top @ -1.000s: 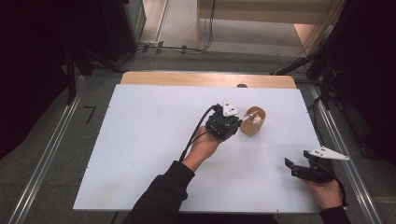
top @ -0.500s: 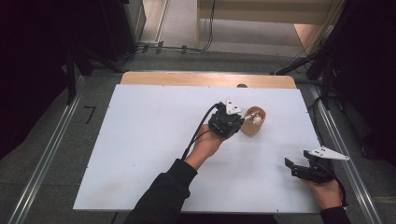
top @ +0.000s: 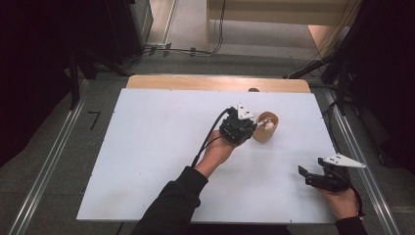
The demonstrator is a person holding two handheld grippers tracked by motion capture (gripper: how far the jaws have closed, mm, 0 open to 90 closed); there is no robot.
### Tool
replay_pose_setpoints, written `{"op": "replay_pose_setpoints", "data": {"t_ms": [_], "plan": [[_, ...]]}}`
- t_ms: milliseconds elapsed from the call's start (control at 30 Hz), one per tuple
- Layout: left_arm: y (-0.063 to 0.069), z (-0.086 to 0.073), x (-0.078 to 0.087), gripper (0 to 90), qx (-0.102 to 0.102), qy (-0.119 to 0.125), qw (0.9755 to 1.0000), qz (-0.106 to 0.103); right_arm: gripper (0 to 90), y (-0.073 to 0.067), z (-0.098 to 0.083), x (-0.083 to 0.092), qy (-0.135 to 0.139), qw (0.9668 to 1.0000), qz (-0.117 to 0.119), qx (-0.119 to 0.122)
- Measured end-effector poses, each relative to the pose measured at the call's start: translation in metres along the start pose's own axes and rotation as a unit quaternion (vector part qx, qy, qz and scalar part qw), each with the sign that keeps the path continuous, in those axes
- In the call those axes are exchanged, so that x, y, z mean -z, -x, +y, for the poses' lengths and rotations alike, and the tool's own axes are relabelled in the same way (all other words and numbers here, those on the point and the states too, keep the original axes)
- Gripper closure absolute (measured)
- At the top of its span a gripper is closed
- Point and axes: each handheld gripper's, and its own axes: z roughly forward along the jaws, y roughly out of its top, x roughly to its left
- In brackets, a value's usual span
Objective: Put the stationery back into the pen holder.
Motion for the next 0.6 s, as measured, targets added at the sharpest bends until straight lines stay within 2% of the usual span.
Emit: {"op": "replay_pose_setpoints", "data": {"t_ms": [600], "plan": [[-0.0015, 0.0028, -0.0009, 81.3, 0.005, 0.003, 1.0, 0.001, 14.9, 0.0001, 0.0002, -0.0009, -0.001, 1.0, -0.001, 0.002]]}}
